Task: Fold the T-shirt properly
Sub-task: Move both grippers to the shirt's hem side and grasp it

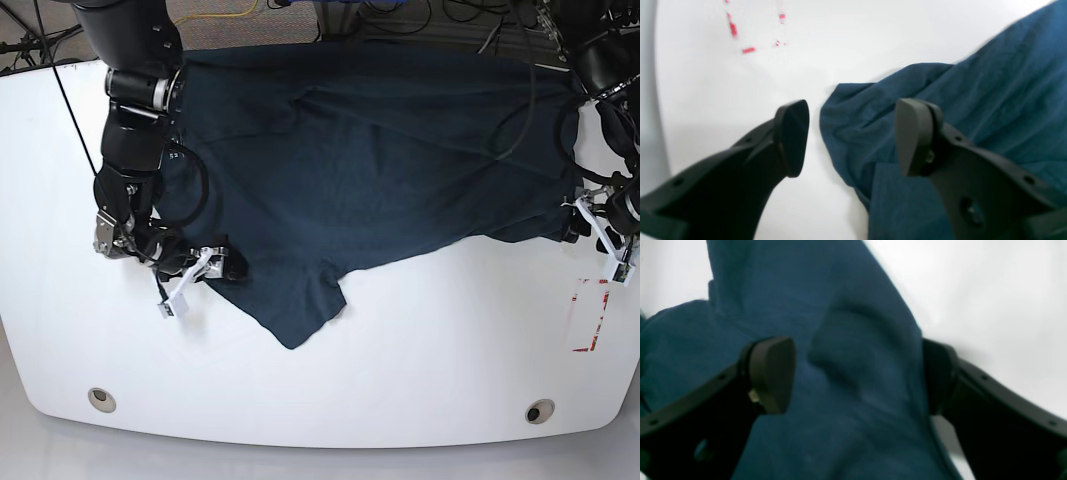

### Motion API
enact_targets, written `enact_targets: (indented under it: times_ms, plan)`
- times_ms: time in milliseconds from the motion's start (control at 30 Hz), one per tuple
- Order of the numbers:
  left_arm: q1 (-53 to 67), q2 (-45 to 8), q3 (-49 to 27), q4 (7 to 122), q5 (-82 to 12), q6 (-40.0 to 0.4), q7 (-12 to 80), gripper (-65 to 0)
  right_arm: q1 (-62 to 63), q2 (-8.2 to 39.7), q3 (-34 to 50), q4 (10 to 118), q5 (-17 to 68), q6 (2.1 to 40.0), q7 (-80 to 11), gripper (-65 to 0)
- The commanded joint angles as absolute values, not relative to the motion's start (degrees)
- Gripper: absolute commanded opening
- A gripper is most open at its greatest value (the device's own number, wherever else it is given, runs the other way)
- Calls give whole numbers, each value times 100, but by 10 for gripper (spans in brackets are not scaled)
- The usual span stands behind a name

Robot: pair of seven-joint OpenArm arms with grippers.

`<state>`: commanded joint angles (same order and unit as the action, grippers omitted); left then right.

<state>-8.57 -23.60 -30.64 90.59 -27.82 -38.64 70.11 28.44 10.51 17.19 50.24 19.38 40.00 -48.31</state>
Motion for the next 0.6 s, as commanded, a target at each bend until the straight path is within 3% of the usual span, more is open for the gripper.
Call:
enact_targets:
  times_ms: [433,600]
  plan:
    - [-1147,-2791,-2993,7240,-2782,-3688,5613,-265,2888,901,1719,5007,1736,4000,-4699,-509]
    - [-1385,-2993,-2721,6360,-2782,-3556,5165,-265,2870,919,1719,5007,1736,4000,-4699,-533]
